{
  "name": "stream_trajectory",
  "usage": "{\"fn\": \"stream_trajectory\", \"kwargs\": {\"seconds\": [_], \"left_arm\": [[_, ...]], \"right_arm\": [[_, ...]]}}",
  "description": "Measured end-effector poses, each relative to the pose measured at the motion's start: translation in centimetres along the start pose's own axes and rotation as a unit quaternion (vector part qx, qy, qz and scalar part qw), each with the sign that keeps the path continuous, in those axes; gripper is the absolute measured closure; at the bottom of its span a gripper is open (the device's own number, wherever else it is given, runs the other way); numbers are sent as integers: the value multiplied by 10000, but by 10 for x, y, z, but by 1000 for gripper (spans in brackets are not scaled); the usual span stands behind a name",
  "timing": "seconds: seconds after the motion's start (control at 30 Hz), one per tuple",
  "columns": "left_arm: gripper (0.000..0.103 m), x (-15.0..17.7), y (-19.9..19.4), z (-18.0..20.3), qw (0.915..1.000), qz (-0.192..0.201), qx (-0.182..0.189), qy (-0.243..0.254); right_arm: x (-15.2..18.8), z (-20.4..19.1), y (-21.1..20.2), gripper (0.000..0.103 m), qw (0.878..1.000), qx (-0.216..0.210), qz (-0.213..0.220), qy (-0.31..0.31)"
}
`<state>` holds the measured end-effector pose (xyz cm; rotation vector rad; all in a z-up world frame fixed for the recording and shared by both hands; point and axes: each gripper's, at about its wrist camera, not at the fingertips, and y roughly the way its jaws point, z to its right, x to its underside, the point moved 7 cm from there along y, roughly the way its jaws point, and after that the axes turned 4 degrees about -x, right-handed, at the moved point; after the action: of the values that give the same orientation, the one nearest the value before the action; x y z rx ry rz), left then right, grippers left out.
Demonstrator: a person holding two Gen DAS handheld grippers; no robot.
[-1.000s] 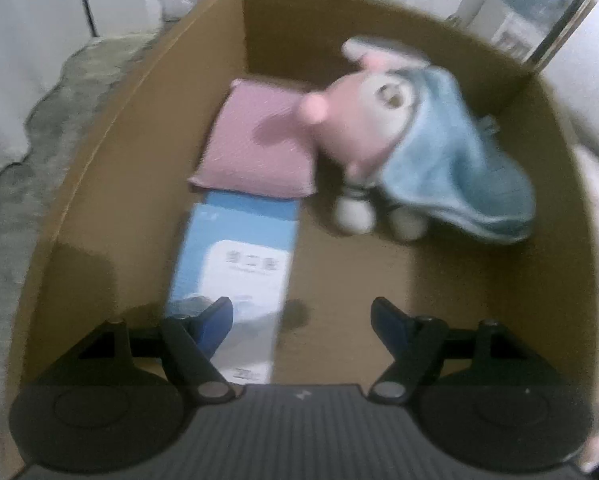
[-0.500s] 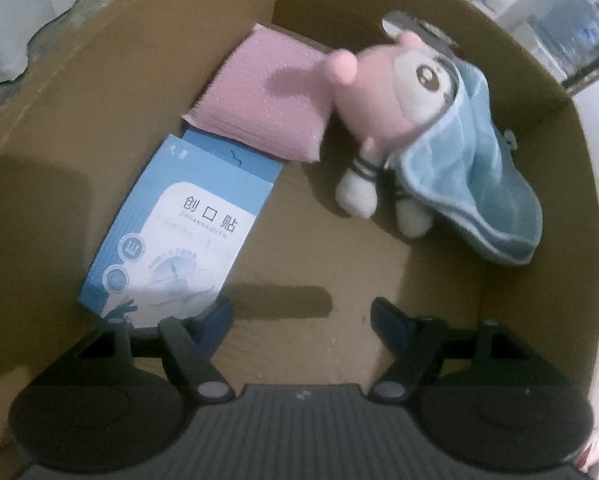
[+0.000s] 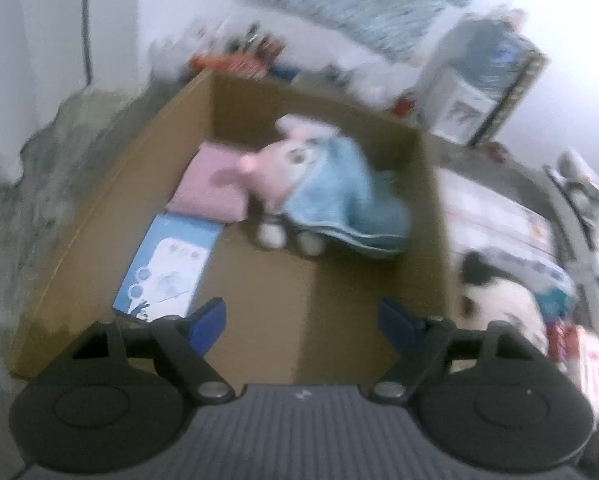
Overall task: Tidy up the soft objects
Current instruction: 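Move both grippers back over the bed toward the remaining items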
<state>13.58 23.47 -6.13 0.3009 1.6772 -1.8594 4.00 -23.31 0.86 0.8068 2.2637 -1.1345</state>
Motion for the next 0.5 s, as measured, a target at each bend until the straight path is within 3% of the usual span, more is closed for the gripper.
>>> {"fn": "stream_trajectory", "kwargs": {"seconds": [0.13, 0.3, 0.5], "left_arm": [[1, 19, -44, 35, 9980, 403, 236, 436], [0, 55, -88, 90, 9899, 735, 754, 954], [0, 101, -99, 163, 9756, 741, 1445, 1479]], "right_arm": [[14, 15, -10, 14, 9999, 105, 48, 100], [28, 32, -13, 14, 9994, 149, 64, 293], [39, 47, -9, 14, 9993, 244, 70, 277]]}}
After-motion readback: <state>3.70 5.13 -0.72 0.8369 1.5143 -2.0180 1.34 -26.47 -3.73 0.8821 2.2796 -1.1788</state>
